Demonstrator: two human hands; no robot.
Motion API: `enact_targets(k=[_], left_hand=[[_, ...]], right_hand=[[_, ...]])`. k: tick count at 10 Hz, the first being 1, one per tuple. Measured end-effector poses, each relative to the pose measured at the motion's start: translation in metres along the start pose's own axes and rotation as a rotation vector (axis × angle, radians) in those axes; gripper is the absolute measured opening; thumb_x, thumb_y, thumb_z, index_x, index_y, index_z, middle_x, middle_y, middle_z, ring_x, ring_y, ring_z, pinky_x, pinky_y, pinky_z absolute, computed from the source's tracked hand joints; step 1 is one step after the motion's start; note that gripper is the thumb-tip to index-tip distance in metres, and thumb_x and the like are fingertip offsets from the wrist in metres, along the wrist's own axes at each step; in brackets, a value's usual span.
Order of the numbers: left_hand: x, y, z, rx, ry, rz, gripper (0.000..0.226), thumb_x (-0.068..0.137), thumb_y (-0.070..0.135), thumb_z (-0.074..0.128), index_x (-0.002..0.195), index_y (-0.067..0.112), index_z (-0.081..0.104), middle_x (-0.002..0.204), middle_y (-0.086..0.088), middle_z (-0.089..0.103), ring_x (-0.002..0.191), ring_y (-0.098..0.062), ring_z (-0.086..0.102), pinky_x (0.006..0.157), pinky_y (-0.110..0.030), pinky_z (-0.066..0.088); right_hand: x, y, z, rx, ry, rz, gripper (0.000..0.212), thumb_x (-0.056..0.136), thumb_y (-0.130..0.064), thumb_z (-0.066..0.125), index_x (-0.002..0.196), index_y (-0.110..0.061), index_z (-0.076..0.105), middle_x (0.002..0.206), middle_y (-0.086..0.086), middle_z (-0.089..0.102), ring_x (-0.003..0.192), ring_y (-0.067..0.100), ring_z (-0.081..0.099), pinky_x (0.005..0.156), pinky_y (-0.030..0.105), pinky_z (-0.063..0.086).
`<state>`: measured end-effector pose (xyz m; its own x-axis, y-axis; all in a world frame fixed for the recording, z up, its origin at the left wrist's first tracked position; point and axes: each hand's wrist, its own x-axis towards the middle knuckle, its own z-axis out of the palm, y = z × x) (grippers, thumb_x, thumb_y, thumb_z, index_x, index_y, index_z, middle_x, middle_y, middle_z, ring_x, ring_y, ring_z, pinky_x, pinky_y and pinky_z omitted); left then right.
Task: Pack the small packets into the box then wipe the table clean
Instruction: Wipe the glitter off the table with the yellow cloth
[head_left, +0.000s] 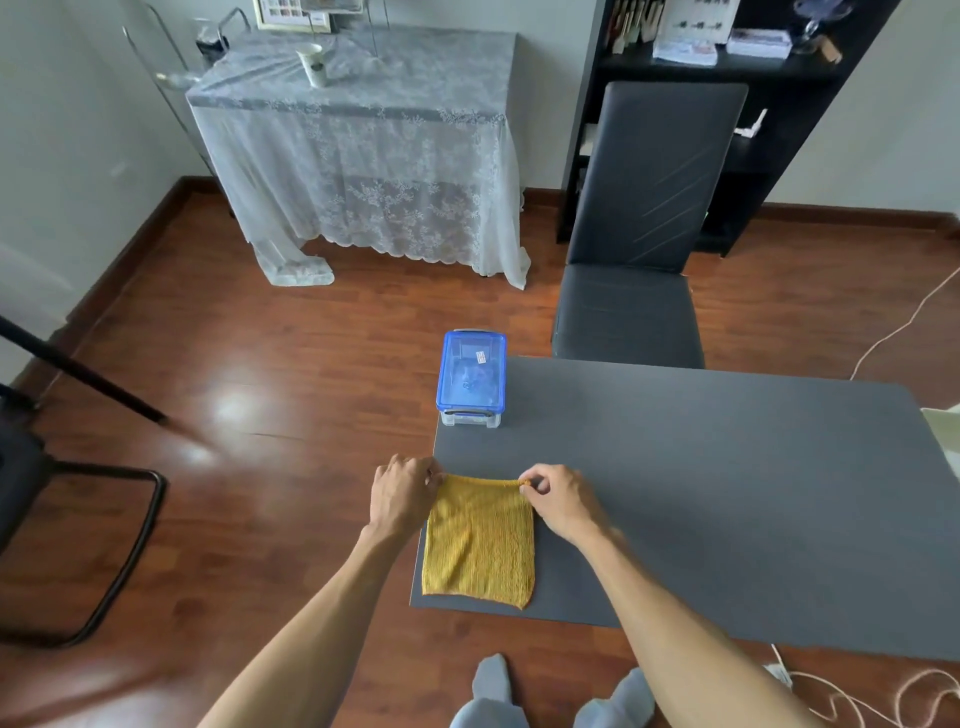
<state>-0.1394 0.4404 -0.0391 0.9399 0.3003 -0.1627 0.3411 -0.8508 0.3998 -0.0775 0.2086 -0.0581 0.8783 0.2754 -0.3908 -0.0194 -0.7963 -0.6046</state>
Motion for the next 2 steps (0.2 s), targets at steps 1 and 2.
enact_targets(k=[1, 2], left_hand=[[0.003, 0.009, 0.003, 0.066, 0.030, 0.021, 0.017, 0.097, 0.031, 0.055, 0.104, 0.026, 0.069, 0.103, 0.004, 0.071, 0.105, -0.023, 0.054, 0.087, -0.036, 0.040], [-0.011, 0.021, 0.008, 0.003, 0.127, 0.039, 0.024, 0.094, 0.026, 0.059, 0.116, 0.020, 0.065, 0.110, 0.001, 0.067, 0.107, -0.026, 0.054, 0.090, -0.038, 0.042]], right_hand=[[0.000, -0.003, -0.004, 0.012, -0.003, -0.024, 0.020, 0.098, -0.031, 0.065, 0.115, -0.028, 0.073, 0.085, -0.006, 0.074, 0.077, 0.015, 0.068, 0.069, 0.025, 0.051], [-0.015, 0.004, -0.011, 0.022, 0.047, -0.052, 0.026, 0.100, -0.033, 0.061, 0.125, -0.030, 0.068, 0.088, -0.008, 0.071, 0.076, 0.014, 0.064, 0.069, 0.026, 0.048]])
